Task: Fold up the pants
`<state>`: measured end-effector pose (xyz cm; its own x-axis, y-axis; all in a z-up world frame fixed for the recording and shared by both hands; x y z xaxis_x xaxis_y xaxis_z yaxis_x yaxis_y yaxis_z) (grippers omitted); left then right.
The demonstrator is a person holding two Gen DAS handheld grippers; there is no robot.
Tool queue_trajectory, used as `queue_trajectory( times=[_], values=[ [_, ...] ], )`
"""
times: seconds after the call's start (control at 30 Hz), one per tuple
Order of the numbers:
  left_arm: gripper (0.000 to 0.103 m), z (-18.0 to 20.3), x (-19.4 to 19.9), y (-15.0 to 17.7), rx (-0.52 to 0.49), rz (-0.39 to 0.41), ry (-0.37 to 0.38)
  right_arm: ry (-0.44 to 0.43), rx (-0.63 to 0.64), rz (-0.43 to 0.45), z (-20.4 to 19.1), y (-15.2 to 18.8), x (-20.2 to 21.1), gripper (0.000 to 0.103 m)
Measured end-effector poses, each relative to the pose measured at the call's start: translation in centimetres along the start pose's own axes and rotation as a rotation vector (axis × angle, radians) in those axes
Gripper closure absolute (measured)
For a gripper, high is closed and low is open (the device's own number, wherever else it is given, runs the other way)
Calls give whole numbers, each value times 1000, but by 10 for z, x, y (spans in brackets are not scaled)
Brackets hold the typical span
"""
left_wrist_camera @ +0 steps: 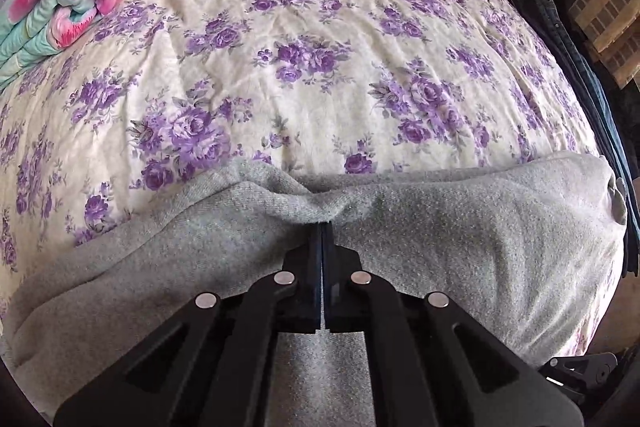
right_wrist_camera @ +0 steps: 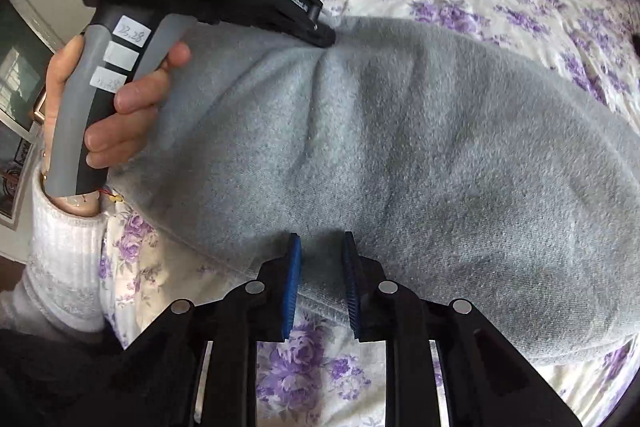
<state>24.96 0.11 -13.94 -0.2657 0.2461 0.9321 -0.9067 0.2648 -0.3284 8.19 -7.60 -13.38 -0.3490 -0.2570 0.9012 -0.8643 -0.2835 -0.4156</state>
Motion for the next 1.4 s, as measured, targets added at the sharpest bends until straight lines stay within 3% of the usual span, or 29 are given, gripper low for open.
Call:
queue_trajectory(
  times=[0.07, 0.17, 0.23, 0.27, 0.4, 0.47, 0.6, 0.63, 0.77, 0.9, 0.93, 0.97, 1.0, 1.07, 1.2, 1.4],
  values=[
    [102, 0, 1, 0, -4, 6, -1, -24, -34, 21, -1, -3, 6, 79],
    [102, -1, 5, 4, -3, 21, -1, -139, -164, 83, 20, -4, 37, 74],
    [102, -2, 13, 11, 0, 24, -3, -166, -281, 178, 50, 6, 74, 47],
    [102, -3, 20, 16, 9, 26, 9, -142, -348, 234, 70, 15, 95, 28],
    [102, 13, 57, 45, -9, 82, 100, 19, -658, 361, 168, 74, 157, 21],
    [102, 28, 66, 67, -35, 94, 147, 33, -819, 357, 208, 107, 164, 21],
    [102, 56, 42, 106, -55, -5, 203, -133, -971, 321, 253, 139, 135, 21],
    [102, 59, 34, 114, -58, -25, 187, -170, -989, 313, 261, 141, 124, 21],
    [102, 60, 36, 134, -70, 26, 151, -253, -1020, 289, 275, 137, 89, 21],
    [102, 54, 37, 137, -40, 23, 171, -328, -961, 351, 283, 112, 75, 20],
    [102, 53, 37, 136, -32, 19, 174, -314, -940, 353, 283, 107, 71, 21],
    [102, 53, 37, 135, -27, 14, 171, -259, -919, 355, 284, 104, 71, 44],
    [102, 54, 37, 135, -25, 10, 163, -245, -900, 353, 284, 102, 69, 77],
    [102, 57, 39, 134, -36, 3, 132, -227, -887, 367, 285, 101, 69, 78],
    [102, 78, 49, 128, -108, 1, 57, -69, -774, 352, 274, 93, 75, 77],
    [102, 146, 66, 83, -149, 0, 200, -81, -760, 354, 279, 96, 73, 75]
  ],
)
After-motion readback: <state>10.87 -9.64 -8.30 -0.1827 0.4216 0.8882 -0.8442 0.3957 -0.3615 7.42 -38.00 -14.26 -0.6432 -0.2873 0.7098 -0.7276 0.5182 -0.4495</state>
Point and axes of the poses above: each gripper's, at about its wrist camera, not at the fingertips, and x roughly against the way its jaws point, z to its right, y to its underside, the point moved 4 cm from there along -x, roughly the way its jaws point, and after that the axes turned 3 degrees about x, right-handed, at the moved point
